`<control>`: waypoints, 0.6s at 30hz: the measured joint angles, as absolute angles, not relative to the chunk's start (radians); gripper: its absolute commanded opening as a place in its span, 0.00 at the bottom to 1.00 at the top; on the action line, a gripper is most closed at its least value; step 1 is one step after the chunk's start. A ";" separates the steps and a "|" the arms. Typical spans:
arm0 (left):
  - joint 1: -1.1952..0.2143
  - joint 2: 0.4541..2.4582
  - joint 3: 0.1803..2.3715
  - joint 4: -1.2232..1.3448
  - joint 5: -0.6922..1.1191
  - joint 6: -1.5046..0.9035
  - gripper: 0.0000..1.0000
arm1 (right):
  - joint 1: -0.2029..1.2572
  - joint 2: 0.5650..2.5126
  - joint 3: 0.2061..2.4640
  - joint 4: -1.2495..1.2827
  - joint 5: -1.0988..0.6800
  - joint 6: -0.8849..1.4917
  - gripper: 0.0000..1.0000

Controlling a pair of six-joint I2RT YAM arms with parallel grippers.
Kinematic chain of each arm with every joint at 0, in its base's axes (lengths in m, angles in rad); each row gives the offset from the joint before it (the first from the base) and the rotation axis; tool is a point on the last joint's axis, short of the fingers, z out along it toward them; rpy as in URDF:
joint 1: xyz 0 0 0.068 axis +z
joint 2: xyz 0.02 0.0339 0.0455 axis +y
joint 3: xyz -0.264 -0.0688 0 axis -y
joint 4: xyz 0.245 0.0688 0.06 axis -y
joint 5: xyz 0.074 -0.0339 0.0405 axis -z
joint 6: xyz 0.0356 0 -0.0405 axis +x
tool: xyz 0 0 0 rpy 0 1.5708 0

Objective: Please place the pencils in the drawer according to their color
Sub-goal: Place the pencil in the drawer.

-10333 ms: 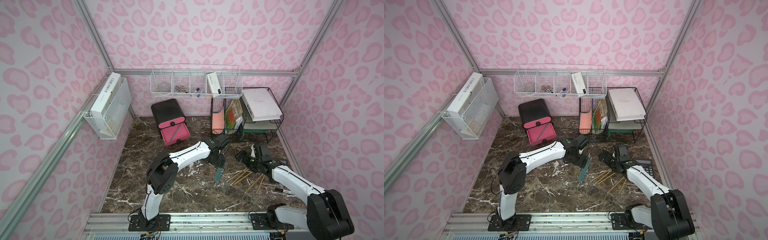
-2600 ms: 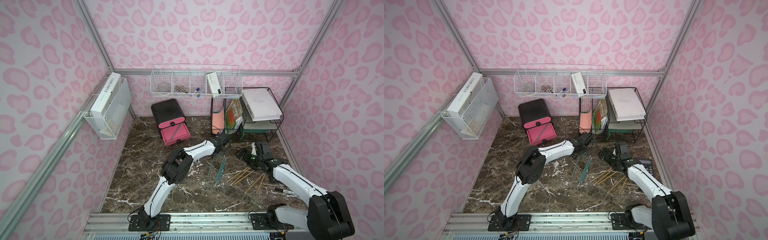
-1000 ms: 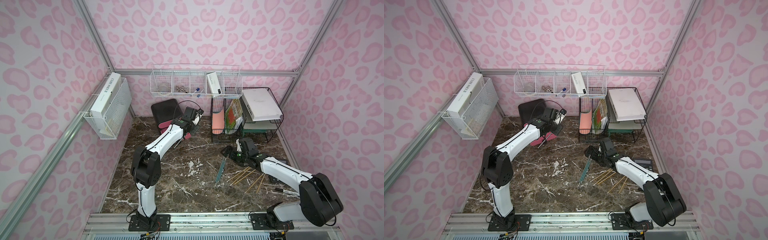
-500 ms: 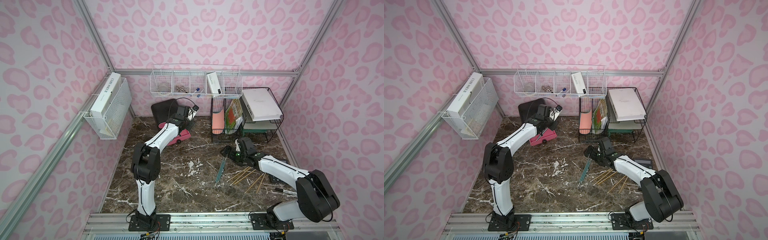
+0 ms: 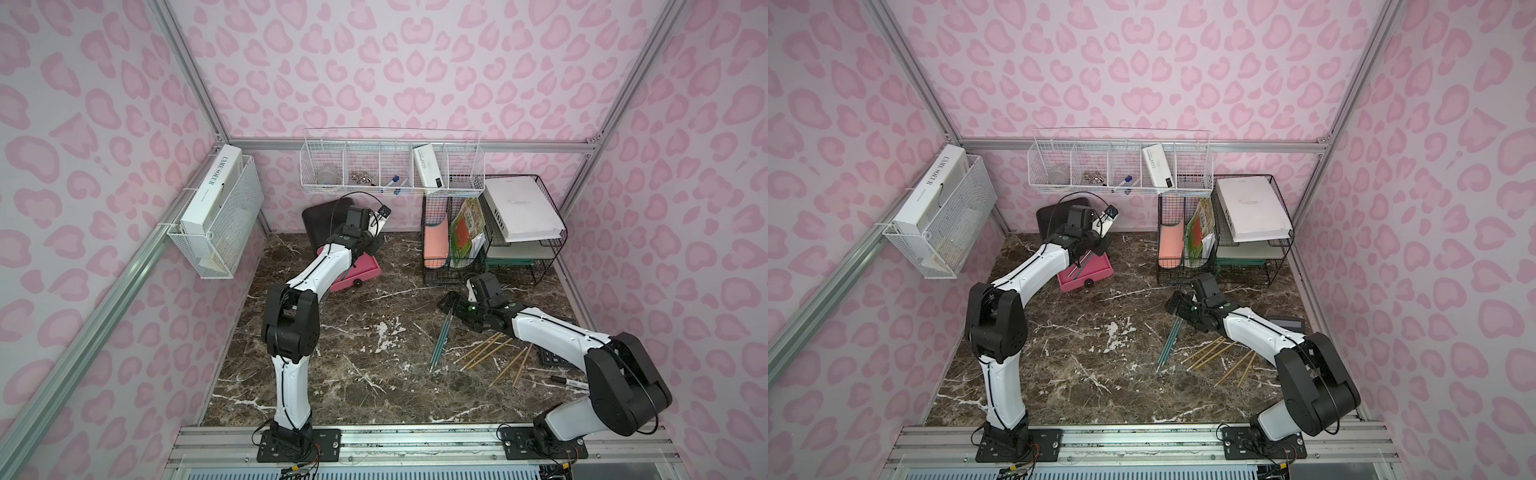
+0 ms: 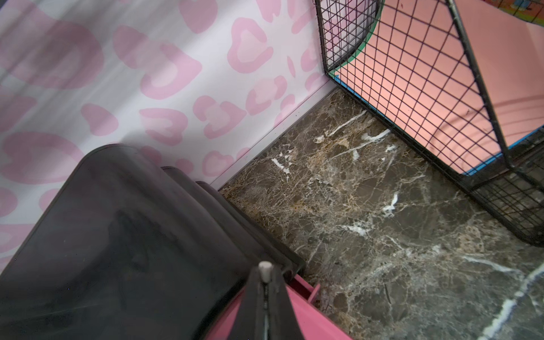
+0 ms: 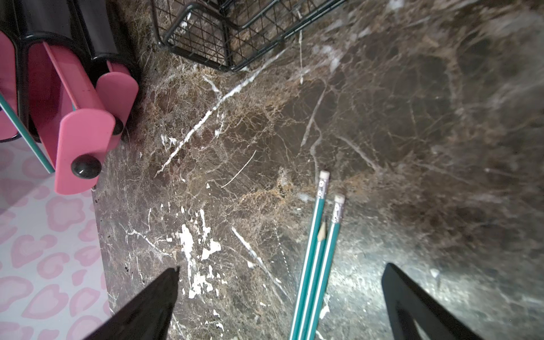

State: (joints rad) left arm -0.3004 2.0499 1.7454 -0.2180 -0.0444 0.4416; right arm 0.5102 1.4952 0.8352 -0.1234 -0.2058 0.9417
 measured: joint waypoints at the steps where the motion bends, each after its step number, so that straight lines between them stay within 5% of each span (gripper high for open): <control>1: -0.299 2.050 1.743 -0.218 -0.039 0.444 0.00 | 0.510 1.496 0.835 -0.125 -0.206 0.942 0.99; 18: -0.277 2.052 1.673 -0.210 -0.041 0.471 0.00 | 0.510 1.485 0.836 -0.132 -0.206 0.941 0.99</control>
State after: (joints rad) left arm -0.2768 2.0518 1.6726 -0.2104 -0.0410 0.4706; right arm 0.5102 1.4849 0.8356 -0.1322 -0.2058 0.9409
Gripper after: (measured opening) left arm 0.067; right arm 0.992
